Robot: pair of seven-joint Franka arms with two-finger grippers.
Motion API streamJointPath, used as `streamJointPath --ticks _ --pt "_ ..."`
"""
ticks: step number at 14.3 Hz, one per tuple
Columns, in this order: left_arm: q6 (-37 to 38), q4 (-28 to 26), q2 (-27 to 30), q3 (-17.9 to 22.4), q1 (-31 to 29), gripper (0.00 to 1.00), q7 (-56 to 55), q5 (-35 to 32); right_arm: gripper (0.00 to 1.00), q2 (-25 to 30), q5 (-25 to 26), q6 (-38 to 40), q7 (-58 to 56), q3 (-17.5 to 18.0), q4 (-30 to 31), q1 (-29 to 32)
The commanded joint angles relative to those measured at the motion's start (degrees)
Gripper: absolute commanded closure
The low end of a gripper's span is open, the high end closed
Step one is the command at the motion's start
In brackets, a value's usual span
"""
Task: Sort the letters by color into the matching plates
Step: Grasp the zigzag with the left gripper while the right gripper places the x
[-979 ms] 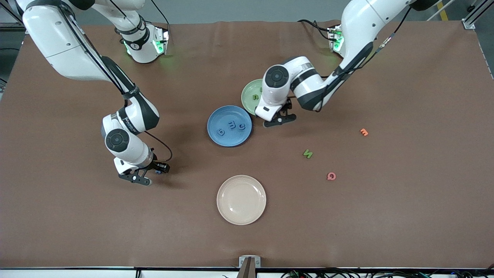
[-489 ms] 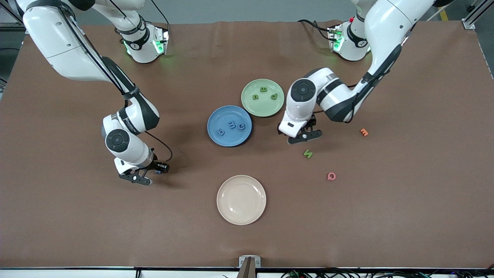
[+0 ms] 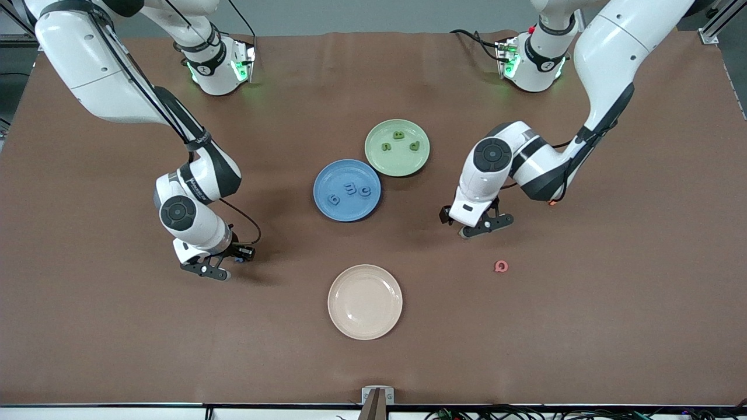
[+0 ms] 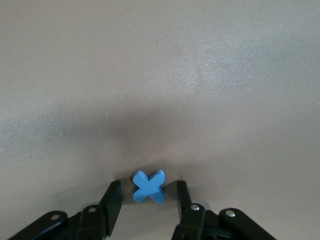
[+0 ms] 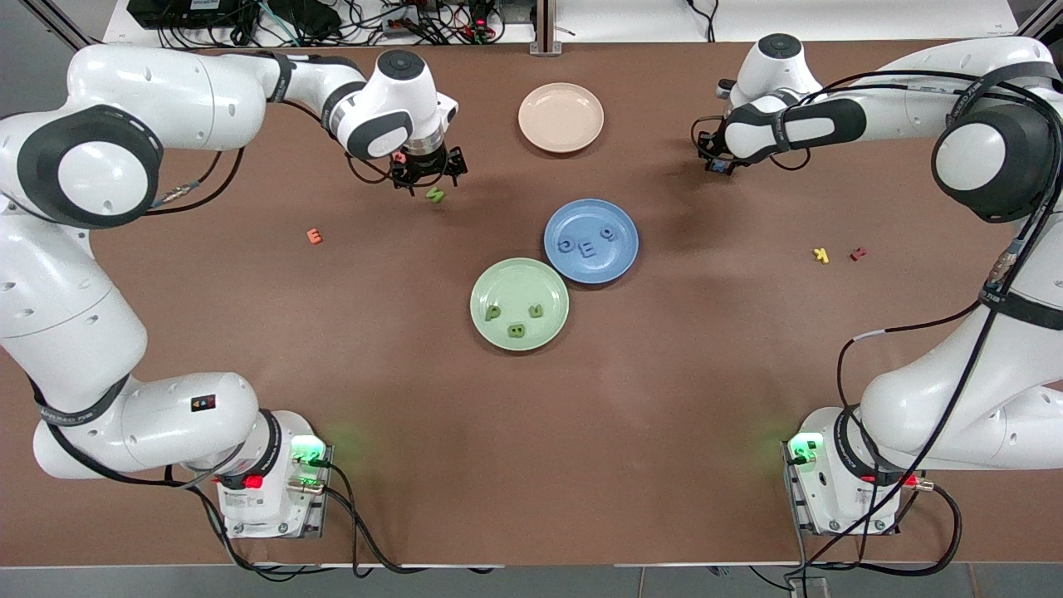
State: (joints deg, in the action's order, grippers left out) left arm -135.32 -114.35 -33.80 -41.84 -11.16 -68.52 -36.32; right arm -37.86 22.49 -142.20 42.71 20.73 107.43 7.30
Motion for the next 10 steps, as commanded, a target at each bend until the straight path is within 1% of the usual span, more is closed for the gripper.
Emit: streamJointPath --ticks 1,2,3,5,7,10 --pt "-4.15 -1.49 -1.44 0.79 -0.62 0.01 -0.82 -2.27 0.51 -0.90 1.50 -0.18 -0.26 0.98 -0.91 1.22" --pt "-4.77 -1.66 -1.71 1.41 -0.62 0.01 -0.82 -2.35 0.57 -0.90 1.50 -0.09 -0.26 0.98 -1.00 1.22" --pt "-5.39 -1.58 -2.32 1.85 -0.62 0.01 -0.82 -2.35 0.64 -0.90 1.50 0.00 -0.26 0.98 -1.00 1.22" --pt "-6.18 -1.49 -2.94 2.46 -0.18 0.02 -0.82 -2.35 0.83 -0.90 1.50 0.09 -0.26 0.98 -1.00 1.14" --pt "-7.15 -0.97 -4.08 2.99 0.00 0.03 -0.74 -3.05 0.95 -0.90 1.50 0.09 0.09 0.98 -1.00 1.05" --pt "-7.33 0.35 -5.13 3.87 0.43 0.05 -0.74 -4.20 0.97 -0.46 0.81 1.66 0.88 1.33 -1.61 0.35"
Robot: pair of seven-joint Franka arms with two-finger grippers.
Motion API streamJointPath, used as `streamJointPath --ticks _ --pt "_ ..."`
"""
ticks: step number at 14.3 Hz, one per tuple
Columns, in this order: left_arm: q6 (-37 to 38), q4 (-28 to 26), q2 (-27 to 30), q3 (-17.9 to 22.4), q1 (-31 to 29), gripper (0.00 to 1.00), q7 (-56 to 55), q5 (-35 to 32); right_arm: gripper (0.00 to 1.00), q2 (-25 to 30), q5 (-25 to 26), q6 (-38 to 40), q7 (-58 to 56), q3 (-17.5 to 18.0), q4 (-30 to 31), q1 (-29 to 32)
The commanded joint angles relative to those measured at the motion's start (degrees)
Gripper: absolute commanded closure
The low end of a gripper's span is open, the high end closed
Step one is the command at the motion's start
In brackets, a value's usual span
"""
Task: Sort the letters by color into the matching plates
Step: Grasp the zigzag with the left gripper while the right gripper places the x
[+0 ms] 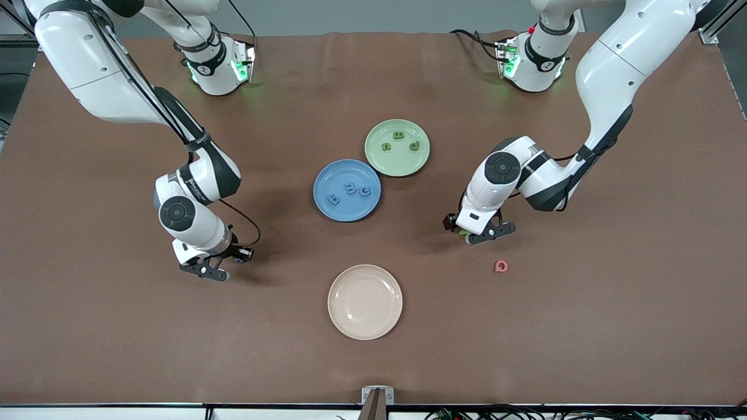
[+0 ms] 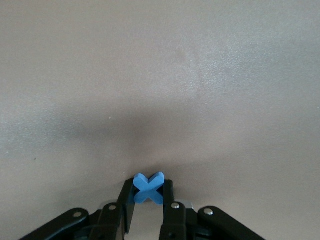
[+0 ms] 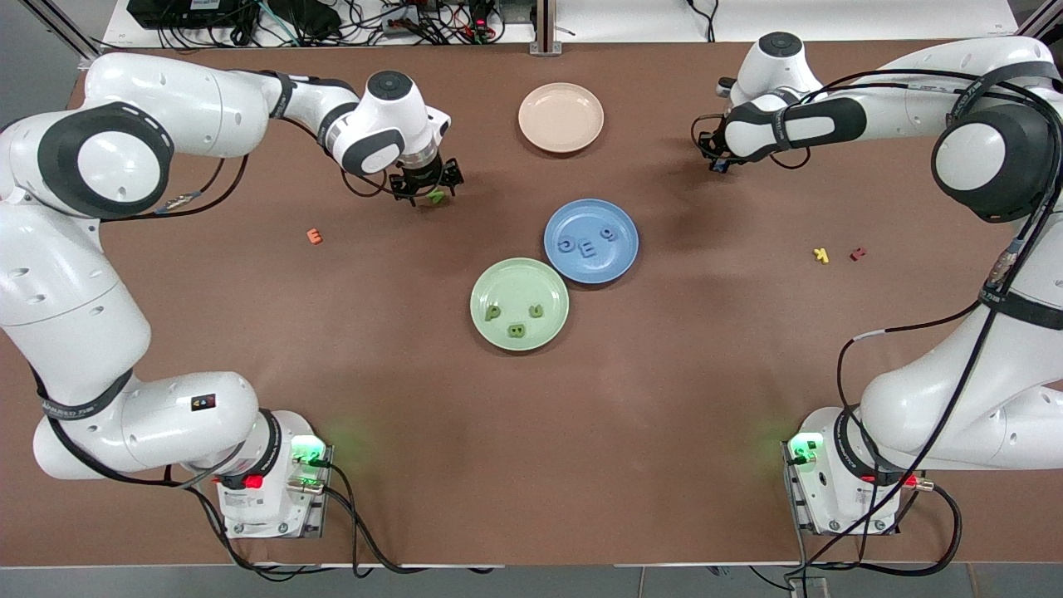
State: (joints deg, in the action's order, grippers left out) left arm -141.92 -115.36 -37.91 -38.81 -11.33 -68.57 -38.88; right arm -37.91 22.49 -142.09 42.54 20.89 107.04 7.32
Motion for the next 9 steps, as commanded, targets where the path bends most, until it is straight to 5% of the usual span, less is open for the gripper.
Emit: streamJointPath --ticks 1,9 --pt "-0.73 2.07 -1.64 1.45 0.96 0.05 -0.69 -1.90 0.97 0.20 0.45 4.25 2.53 2.04 -1.48 -0.02" --pt "-0.73 4.01 -3.14 1.98 1.93 0.20 -0.69 -2.34 0.99 3.89 0.44 17.72 31.96 20.84 -1.66 0.15"
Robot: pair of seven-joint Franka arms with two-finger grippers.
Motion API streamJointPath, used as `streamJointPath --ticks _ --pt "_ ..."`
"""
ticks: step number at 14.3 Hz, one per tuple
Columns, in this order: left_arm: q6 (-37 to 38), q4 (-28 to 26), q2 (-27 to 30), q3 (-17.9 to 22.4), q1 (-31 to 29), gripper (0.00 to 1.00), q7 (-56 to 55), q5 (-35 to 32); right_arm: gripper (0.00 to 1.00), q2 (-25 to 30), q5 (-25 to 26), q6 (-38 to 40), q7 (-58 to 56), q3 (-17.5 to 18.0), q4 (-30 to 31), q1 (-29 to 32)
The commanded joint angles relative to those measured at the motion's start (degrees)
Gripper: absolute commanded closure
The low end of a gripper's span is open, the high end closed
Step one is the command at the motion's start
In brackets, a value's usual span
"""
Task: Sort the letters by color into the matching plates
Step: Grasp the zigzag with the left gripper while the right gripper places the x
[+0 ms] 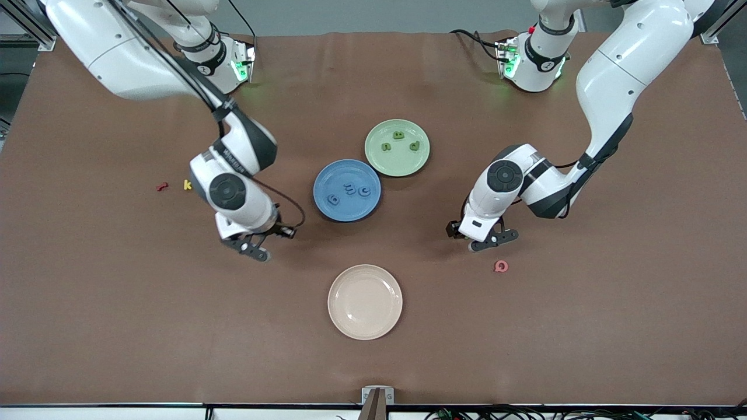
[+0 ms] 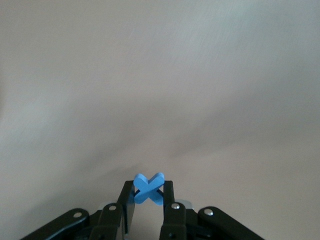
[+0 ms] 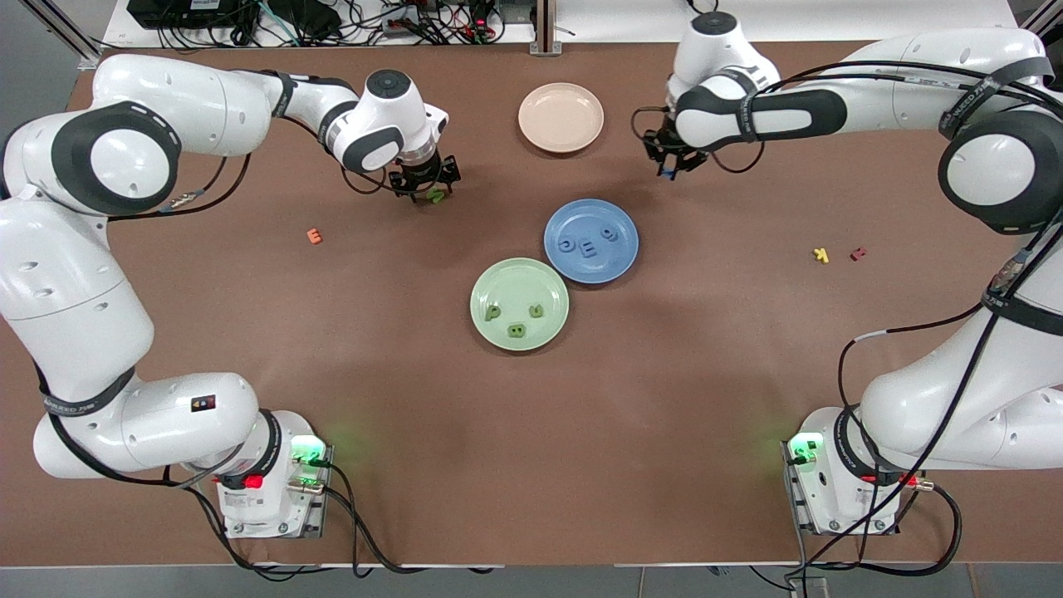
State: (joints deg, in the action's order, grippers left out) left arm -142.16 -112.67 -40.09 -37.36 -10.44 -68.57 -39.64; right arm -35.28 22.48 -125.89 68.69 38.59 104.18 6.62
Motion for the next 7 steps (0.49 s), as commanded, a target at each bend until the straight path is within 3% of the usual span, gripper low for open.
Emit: streamJointPath --ticks 1,4,7 --pt "-0.49 1.32 -0.96 0.70 1.12 0.24 -0.69 -1.59 0.99 2.05 0.46 2.83 8.71 4.90 1.81 0.68" --pt "-0.49 1.67 -1.22 0.71 1.21 0.40 -0.77 -1.59 1.00 2.58 0.72 2.32 16.80 8.69 5.50 -0.02" --pt "-0.49 1.67 -1.22 0.71 1.21 0.55 -0.69 -1.59 1.00 3.11 1.07 2.23 21.56 8.87 8.22 -3.09"
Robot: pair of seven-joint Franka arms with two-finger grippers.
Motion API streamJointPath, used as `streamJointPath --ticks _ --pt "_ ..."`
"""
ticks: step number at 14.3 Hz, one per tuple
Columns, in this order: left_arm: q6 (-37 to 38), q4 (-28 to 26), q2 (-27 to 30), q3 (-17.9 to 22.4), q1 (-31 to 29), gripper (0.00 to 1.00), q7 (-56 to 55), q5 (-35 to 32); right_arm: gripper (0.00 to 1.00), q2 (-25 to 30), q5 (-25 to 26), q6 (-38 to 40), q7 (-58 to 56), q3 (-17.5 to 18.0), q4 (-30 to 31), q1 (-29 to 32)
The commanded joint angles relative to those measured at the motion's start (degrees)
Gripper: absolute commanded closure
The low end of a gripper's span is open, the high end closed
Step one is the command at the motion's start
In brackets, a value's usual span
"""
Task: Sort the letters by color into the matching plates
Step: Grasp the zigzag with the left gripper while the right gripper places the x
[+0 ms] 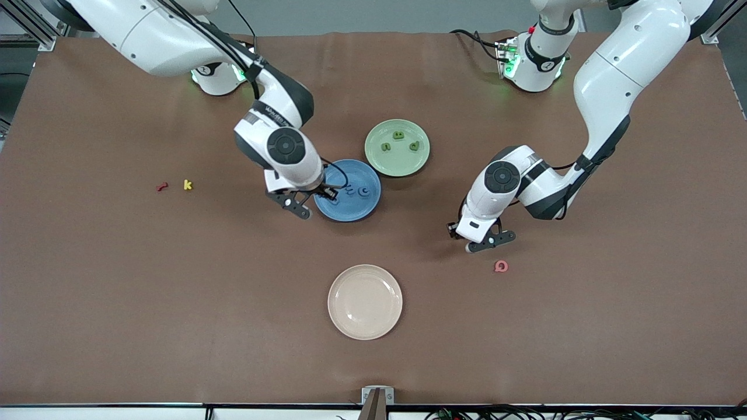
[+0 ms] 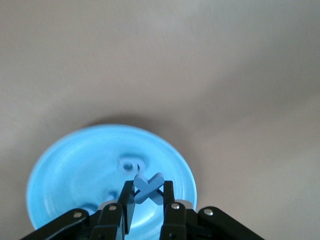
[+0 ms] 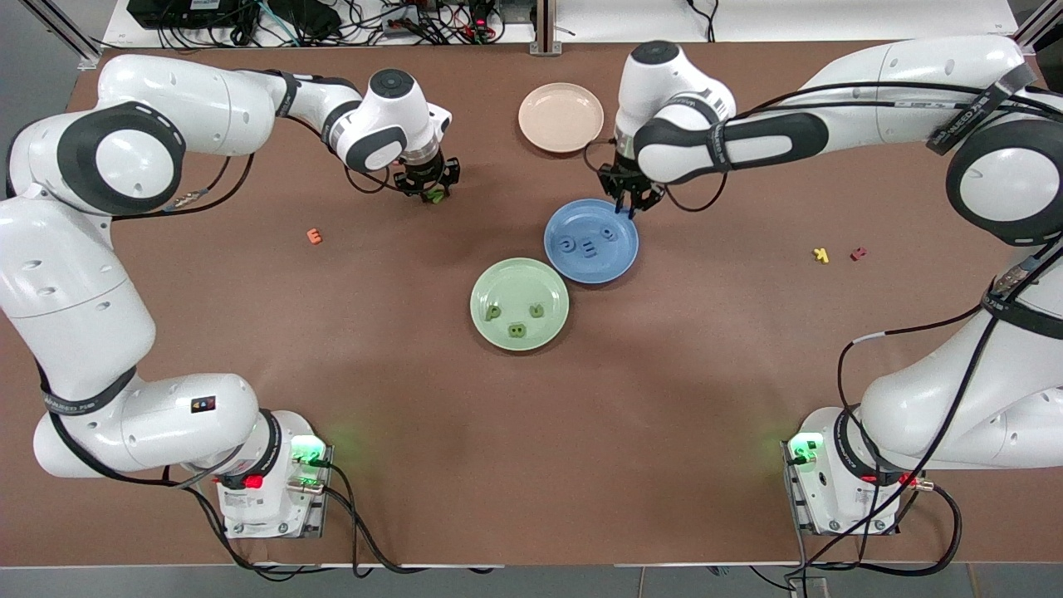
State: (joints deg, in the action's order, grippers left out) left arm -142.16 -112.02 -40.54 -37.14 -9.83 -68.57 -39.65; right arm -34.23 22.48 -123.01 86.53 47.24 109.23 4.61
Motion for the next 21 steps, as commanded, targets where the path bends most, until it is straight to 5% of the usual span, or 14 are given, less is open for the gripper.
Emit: streamJointPath --ticks 1,5,11,16,17,19,21 --pt "-0.48 1.10 -0.85 0.49 0.60 0.61 -0.77 -1.57 1.00 2.06 1.33 -0.66 5.30 0.13 4.05 -2.39" --pt "-0.48 1.11 -0.85 0.49 0.51 0.74 -0.77 -1.48 1.00 1.97 1.60 -0.83 8.31 -0.05 5.46 -5.04" --pt "2.31 0.58 1.60 -0.03 0.16 0.76 -1.56 -0.87 1.00 0.92 3.97 -3.99 8.48 -2.42 5.29 -6.54" --pt "8.20 0.05 3.63 -6.26 -0.37 0.76 -5.95 -0.78 0.98 0.39 4.50 -4.96 8.48 -5.41 4.94 -9.09" --pt "9.78 -0.12 3.63 -8.02 -0.37 0.76 -7.27 -0.78 0.90 0.39 4.41 -4.88 8.40 -5.50 4.94 -9.17" --pt "11.38 -0.21 3.46 -10.83 0.07 0.76 -10.60 -0.43 0.00 0.39 4.41 -4.88 8.48 -5.50 4.94 -9.26" --pt "12.60 -0.30 3.02 -13.99 0.59 0.76 -14.03 0.36 0.00 0.39 4.76 -4.88 8.48 -5.50 4.85 -9.53"
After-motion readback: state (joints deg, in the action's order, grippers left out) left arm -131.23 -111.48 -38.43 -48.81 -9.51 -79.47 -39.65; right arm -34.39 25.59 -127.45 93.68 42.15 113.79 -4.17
